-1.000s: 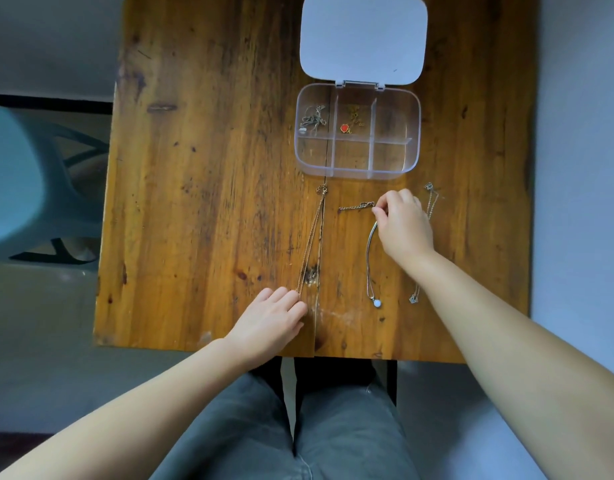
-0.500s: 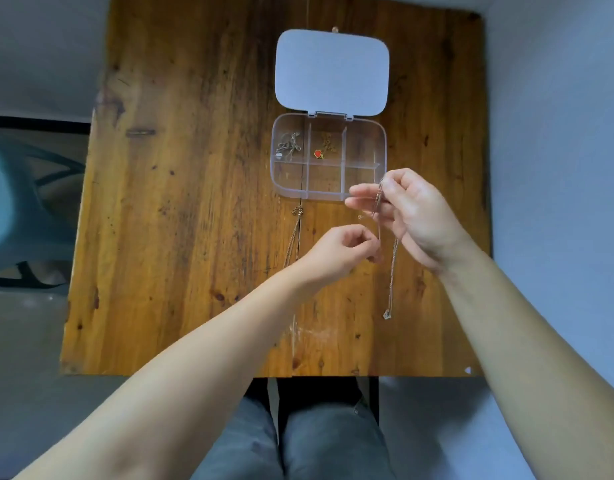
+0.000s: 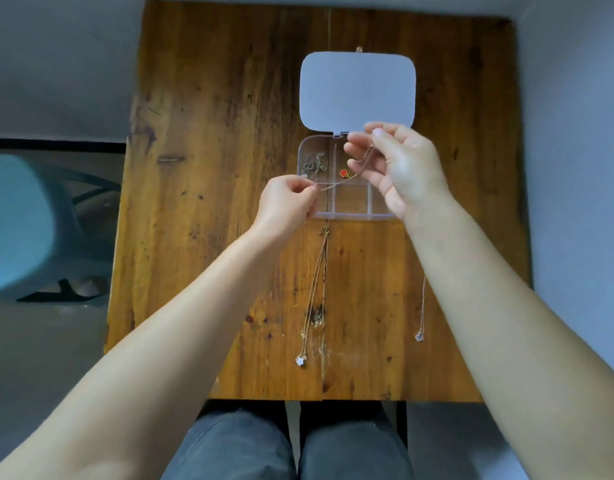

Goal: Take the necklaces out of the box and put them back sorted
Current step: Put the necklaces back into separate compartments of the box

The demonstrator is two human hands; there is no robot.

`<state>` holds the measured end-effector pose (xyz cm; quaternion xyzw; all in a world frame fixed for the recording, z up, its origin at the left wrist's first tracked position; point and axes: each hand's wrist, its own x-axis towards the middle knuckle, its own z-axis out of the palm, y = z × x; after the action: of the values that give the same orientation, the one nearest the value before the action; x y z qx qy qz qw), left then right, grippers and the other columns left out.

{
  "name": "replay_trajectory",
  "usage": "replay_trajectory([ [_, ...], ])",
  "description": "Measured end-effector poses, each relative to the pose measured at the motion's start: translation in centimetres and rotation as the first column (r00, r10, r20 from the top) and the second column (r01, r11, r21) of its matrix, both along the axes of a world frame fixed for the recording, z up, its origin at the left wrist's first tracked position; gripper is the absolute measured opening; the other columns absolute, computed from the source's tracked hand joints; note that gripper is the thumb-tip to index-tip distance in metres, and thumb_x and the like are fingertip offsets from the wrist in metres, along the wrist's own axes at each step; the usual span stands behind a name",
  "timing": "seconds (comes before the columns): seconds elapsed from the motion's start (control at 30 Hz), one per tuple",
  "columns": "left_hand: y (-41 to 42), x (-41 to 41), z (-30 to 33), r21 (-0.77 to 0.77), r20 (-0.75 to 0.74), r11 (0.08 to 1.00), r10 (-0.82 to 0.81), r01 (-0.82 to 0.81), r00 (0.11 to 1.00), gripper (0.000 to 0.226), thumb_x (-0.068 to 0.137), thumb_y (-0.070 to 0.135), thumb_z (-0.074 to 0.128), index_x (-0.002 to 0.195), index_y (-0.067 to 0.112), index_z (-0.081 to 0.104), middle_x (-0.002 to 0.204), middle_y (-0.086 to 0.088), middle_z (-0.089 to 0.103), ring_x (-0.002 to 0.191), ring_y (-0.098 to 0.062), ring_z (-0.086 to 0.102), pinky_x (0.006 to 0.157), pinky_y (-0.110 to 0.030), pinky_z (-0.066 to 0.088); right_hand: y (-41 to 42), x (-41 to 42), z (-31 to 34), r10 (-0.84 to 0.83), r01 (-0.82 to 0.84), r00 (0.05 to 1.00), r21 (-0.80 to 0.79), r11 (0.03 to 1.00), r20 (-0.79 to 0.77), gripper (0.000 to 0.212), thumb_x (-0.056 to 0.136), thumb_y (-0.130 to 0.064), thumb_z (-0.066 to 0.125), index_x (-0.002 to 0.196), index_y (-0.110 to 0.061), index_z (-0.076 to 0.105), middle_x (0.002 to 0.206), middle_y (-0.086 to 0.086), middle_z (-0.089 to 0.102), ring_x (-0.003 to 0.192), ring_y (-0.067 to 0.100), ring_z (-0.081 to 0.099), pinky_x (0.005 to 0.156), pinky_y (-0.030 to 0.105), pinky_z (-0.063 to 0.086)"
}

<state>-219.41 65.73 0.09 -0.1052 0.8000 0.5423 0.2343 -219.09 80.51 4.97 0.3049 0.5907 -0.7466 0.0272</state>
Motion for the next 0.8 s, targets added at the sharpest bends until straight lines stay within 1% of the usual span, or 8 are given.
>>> replay_trajectory([
  [0.1,0.4,-0.9,-0.4,-0.04,0.041,0.999,0.029,-0.028,0.999,0.023,0.089,0.009,0.048,0.101,0.009,0.067,0.078,-0.007,0.07,0.072,-0.018,0.068,0.078,-0.041,0.059,-2.4,-0.5,-1.9,0.012,-0.006,0.996,-0.062,0.998,0.093,0.014,0.097,-0.006,0.046,0.095,-0.009,0.059,0.096,0.011,0.071,0.087,0.02,0.072,0.073,0.029,0.059],
  [0.17,-0.2,-1.0,-0.7,-0.012,0.097,0.999,0.046,-0.045,0.994,0.031,0.091,0.008,0.044,0.115,0.006,0.063,0.093,-0.01,0.071,0.079,-0.015,0.071,0.079,-0.037,0.059,-3.5,-0.2,-3.3,0.072,-0.076,0.985,0.022,0.997,0.154,0.013,0.097,-0.007,0.046,0.096,-0.01,0.058,0.096,0.008,0.07,0.086,0.016,0.071,0.065,0.021,0.058],
  [0.27,-0.7,-0.9,-0.6,0.014,0.103,0.999,0.043,-0.044,0.994,0.032,0.094,0.008,0.042,0.122,0.008,0.058,0.107,-0.012,0.067,0.08,-0.013,0.071,0.076,-0.032,0.06,-4.0,0.6,-4.8,0.158,-0.201,0.963,0.195,0.96,0.217,0.012,0.097,-0.009,0.046,0.099,-0.012,0.058,0.104,0.006,0.066,0.098,0.017,0.066,0.071,0.022,0.055],
  [0.47,0.0,-0.8,0.3,-0.161,-0.036,0.978,-0.142,0.135,0.989,0.025,0.095,0.011,0.043,0.112,0.01,0.061,0.098,-0.01,0.068,0.071,-0.015,0.07,0.07,-0.03,0.059,2.1,2.9,-3.8,0.102,-0.174,0.974,0.385,0.906,0.201,0.015,0.097,-0.014,0.046,0.099,-0.015,0.06,0.097,0.002,0.068,0.081,0.01,0.069,0.057,0.02,0.058],
  [0.57,1.6,0.9,0.9,-0.308,-0.209,0.926,-0.291,0.22,0.934,0.018,0.093,0.013,0.046,0.097,0.011,0.063,0.085,-0.002,0.065,0.076,-0.018,0.064,0.072,-0.03,0.053,8.1,6.0,-4.2,0.031,-0.203,0.96,0.613,0.764,0.279,0.015,0.097,-0.016,0.046,0.097,-0.018,0.06,0.098,0.003,0.068,0.078,0.009,0.067,0.057,0.019,0.054],
  [0.63,3.7,3.8,0.9,-0.296,-0.242,0.891,-0.417,0.343,0.876,0.013,0.092,0.015,0.049,0.094,0.012,0.062,0.084,-0.001,0.064,0.077,-0.019,0.061,0.07,-0.031,0.051,11.3,8.2,-5.4,0.037,-0.331,0.913,0.686,0.647,0.406,0.015,0.096,-0.017,0.047,0.101,-0.017,0.061,0.105,0.005,0.067,0.085,0.014,0.065,0.068,0.024,0.055],
  [0.7,6.5,8.0,0.0,-0.295,-0.204,0.786,-0.607,0.543,0.768,0.011,0.092,0.017,0.05,0.094,0.012,0.059,0.083,-0.003,0.066,0.076,-0.024,0.062,0.068,-0.034,0.052,12.9,9.9,-6.9,0.106,-0.496,0.839,0.669,0.553,0.534,0.02,0.095,-0.019,0.049,0.111,-0.014,0.06,0.114,0.009,0.065,0.095,0.02,0.062,0.077,0.028,0.052],
  [0.8,10.1,14.7,-2.2,-0.411,-0.106,0.455,-0.885,0.79,0.454,0.019,0.093,0.023,0.049,0.107,0.012,0.052,0.099,-0.009,0.063,0.089,-0.03,0.06,0.07,-0.039,0.052,12.3,11.3,-8.7,0.182,-0.564,0.816,0.687,0.459,0.548,0.035,0.092,-0.029,0.056,0.122,-0.012,0.055,0.121,0.012,0.057,0.102,0.026,0.059,0.083,0.031,0.048],
])
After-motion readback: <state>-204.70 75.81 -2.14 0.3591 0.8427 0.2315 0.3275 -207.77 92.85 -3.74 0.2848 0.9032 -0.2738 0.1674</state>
